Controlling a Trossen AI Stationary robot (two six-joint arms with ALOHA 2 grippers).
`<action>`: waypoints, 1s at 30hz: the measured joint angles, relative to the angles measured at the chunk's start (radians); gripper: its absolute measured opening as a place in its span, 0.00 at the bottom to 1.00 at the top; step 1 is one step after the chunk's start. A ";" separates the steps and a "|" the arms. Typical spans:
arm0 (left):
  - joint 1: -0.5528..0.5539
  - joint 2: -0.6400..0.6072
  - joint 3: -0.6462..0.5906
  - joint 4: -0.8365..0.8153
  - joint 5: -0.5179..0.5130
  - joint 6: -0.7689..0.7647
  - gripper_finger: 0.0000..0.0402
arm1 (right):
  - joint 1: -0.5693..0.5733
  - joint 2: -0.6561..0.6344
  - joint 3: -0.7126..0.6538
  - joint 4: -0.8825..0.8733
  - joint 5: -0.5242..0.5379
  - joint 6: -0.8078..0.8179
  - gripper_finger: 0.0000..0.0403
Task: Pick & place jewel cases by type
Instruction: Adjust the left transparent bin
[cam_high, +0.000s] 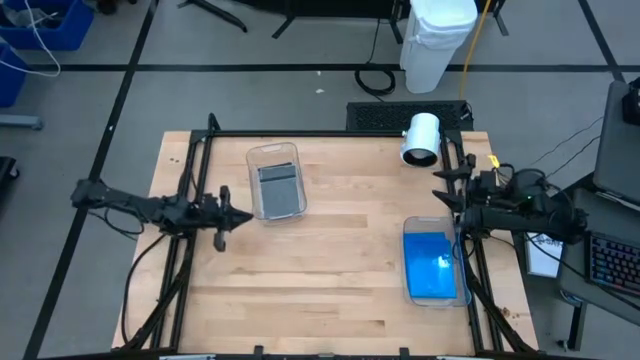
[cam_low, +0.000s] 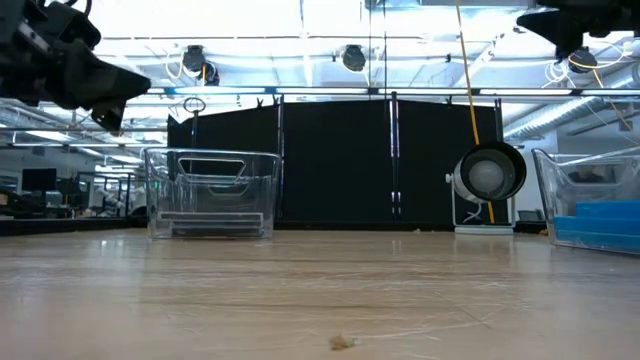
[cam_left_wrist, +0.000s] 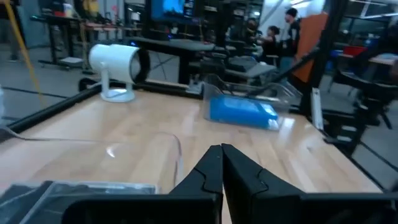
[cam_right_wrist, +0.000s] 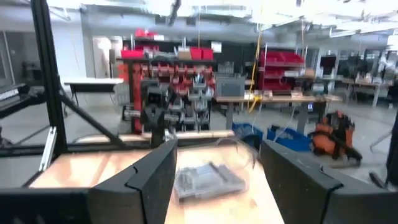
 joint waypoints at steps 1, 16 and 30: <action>0.003 -0.032 0.000 -0.032 0.019 0.001 0.02 | 0.000 0.000 0.003 -0.010 0.000 0.010 0.56; 0.006 -0.142 0.002 -0.152 0.080 0.088 0.03 | 0.000 0.010 -0.321 0.367 -0.089 0.050 0.40; 0.005 -0.132 0.002 -0.161 0.096 0.147 0.01 | 0.000 0.010 -0.449 0.439 -0.136 -0.044 0.01</action>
